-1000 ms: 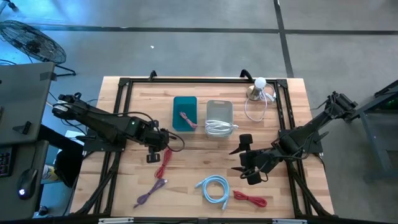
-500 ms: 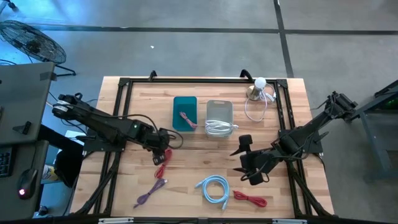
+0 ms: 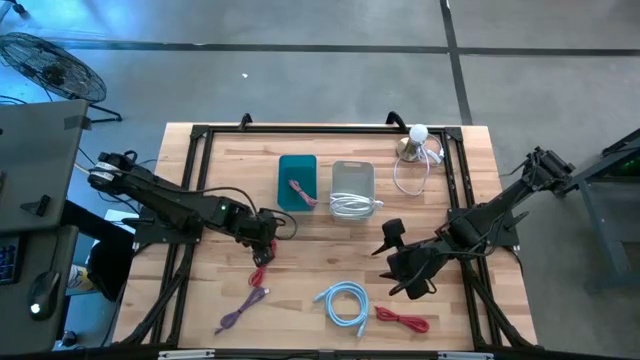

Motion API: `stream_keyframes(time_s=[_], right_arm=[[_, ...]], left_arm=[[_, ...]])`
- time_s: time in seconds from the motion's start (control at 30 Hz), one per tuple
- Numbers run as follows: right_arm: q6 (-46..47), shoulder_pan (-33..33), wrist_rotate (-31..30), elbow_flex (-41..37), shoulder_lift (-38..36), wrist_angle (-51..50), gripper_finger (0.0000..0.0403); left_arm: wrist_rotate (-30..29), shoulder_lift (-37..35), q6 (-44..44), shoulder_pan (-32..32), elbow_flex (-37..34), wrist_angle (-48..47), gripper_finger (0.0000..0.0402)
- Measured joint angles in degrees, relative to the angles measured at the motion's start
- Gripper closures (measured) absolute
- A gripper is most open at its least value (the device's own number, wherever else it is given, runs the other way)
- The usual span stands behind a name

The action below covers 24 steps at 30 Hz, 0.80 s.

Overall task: Pick & Place USB Port
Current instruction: Put the top red charger cable into the blue bin

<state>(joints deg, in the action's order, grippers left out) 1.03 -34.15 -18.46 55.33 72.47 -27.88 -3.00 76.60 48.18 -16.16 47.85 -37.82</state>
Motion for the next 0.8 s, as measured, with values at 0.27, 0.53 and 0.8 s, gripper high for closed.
stream_keyframes(time_s=[0.27,0.53,0.8], right_arm=[[-0.15,0.0,0.0,0.0,0.02,-0.82,0.0142],[0.05,0.0,0.02,0.0,0.02,-0.76,0.0142],[0.15,0.0,0.03,0.0,0.02,-0.58,0.0142]], left_arm=[[4.02,5.02,1.8,0.01,-0.04,-0.67,0.0204],[5.23,7.35,3.21,0.02,0.08,2.04,0.0204],[8.52,10.0,5.29,-0.47,0.02,2.72,0.0204]])
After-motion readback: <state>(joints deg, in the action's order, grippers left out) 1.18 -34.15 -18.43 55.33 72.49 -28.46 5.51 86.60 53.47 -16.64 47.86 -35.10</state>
